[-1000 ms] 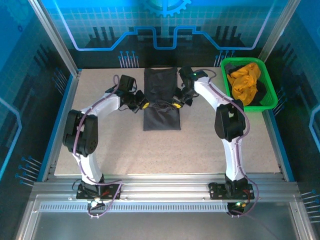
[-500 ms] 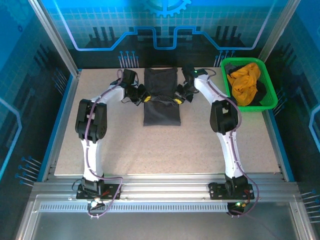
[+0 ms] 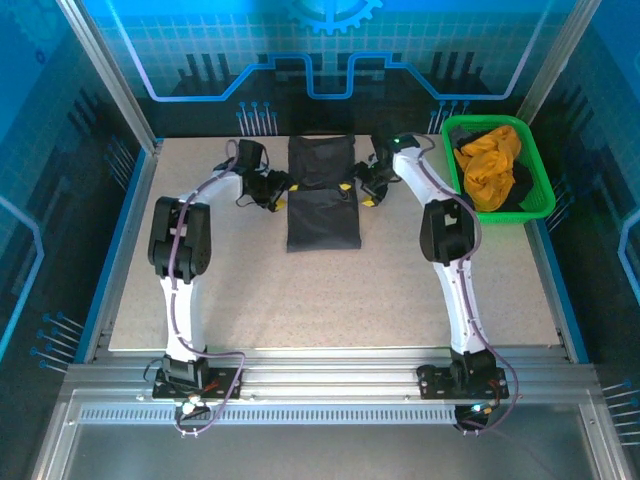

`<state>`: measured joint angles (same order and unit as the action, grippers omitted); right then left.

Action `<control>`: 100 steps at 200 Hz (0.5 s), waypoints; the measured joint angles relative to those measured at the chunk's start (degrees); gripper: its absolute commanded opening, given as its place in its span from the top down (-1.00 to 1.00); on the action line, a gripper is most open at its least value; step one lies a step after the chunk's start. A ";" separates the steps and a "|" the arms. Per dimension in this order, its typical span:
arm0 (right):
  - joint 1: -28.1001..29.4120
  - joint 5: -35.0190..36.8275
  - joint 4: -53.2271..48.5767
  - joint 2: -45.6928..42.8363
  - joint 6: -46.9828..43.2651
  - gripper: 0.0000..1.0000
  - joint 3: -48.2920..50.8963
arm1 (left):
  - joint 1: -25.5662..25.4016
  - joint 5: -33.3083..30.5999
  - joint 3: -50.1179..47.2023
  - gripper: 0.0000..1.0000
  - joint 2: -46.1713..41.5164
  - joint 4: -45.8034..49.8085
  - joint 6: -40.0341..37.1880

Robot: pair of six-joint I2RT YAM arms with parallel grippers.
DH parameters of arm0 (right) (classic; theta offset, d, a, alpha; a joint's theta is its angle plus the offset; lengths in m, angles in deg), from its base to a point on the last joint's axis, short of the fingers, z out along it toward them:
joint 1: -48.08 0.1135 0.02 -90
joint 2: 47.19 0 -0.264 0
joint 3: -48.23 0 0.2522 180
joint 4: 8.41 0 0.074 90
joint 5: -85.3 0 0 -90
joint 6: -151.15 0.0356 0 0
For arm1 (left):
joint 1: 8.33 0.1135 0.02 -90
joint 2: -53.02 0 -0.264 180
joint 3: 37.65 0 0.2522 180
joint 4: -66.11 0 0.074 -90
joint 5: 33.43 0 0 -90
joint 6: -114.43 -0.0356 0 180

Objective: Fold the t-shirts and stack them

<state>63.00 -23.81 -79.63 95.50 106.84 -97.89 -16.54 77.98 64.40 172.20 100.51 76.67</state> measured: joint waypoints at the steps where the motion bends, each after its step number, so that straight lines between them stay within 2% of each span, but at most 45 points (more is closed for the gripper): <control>1: -0.02 0.07 0.04 -0.20 -0.09 -0.41 0.28 | 0.02 -0.04 -0.35 -0.12 -0.28 -0.11 0.00; 18: -0.74 2.01 1.27 -7.02 -1.01 -0.44 8.81 | 0.02 -0.52 -9.20 -0.06 -8.26 -1.68 1.11; 46: -0.17 3.78 6.23 -22.53 -1.25 -0.44 29.07 | -0.74 -0.13 -24.09 -0.05 -20.22 -6.12 5.81; 70: 2.23 3.39 11.08 -30.21 -0.09 -0.45 41.40 | -2.86 0.50 -32.41 -0.08 -22.62 -9.73 10.71; 100: 5.35 1.05 17.07 -30.77 2.86 -0.40 51.34 | -5.66 0.98 -35.87 -0.08 -21.44 -12.02 15.50</control>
<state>68.35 -22.76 -62.56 64.73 109.71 -46.54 -22.20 78.96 28.53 150.76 88.49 92.17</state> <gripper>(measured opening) 0.709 0.542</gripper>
